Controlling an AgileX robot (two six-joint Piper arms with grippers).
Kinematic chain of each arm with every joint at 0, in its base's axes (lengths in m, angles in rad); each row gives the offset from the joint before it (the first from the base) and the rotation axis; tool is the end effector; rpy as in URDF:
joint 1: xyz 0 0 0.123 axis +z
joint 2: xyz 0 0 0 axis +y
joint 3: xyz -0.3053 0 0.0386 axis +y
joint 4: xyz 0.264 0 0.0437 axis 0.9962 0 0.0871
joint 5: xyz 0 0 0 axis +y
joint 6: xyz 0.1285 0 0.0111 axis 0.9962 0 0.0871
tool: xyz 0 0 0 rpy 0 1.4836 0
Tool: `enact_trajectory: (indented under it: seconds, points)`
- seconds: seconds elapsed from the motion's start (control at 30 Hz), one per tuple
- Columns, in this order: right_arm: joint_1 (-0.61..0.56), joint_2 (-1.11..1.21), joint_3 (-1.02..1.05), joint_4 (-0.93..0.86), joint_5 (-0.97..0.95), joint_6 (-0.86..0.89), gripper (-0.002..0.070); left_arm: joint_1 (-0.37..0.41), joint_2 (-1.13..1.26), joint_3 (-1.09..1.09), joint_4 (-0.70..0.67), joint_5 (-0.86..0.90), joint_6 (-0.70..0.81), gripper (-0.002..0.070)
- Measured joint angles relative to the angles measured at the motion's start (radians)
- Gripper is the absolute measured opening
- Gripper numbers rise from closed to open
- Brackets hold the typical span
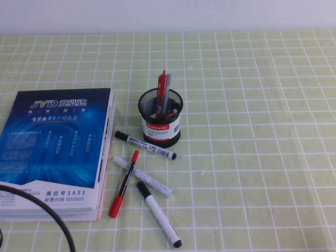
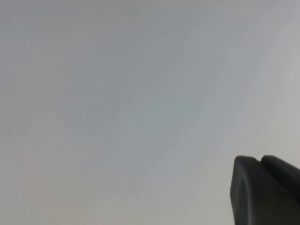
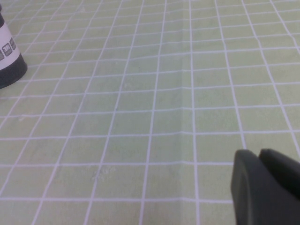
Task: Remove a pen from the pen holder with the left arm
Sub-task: Pick up the pen from the pen holder
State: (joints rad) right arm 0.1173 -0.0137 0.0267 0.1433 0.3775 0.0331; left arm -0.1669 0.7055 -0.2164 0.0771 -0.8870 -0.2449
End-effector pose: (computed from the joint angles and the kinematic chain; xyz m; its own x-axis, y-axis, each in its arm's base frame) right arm 0.0804 0.0163 0.1595 -0.3169 0.1292 -0.9396 -0.1159 0.9780 0.1736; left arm 0.1567 -0.0342 0.3246 0.4073 -0.2659 -0.8737 0.3031 0.9418 -0.1453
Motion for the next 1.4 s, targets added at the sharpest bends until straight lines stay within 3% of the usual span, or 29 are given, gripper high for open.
enact_trajectory:
  seconds: [0.17,0.37,0.5,0.67,0.97,1.4]
  points:
    - [0.000,0.000,0.000,0.000,0.000,0.000,-0.0015,-0.013,0.038,0.000,0.152,0.054,-0.160,0.0000]
    - [0.000,0.000,0.000,0.000,0.000,0.000,-0.0015,-0.031,0.040,0.000,0.195,0.057,-0.268,0.0000]
    - [0.000,0.000,0.000,0.000,0.000,0.000,-0.0015,-0.030,0.058,0.000,0.227,0.063,-0.270,0.0000]
    - [0.000,0.000,0.000,0.000,0.000,0.000,-0.0015,-0.032,0.150,0.000,0.389,0.070,-0.193,0.0000]
    - [0.000,0.000,0.000,0.000,0.000,0.000,-0.0015,-0.033,0.437,-0.071,0.587,-0.111,-0.171,0.0000]
    - [0.000,0.000,0.000,0.000,0.000,0.000,-0.0015,-0.193,0.779,-0.358,0.629,-0.028,-0.171,0.0000]
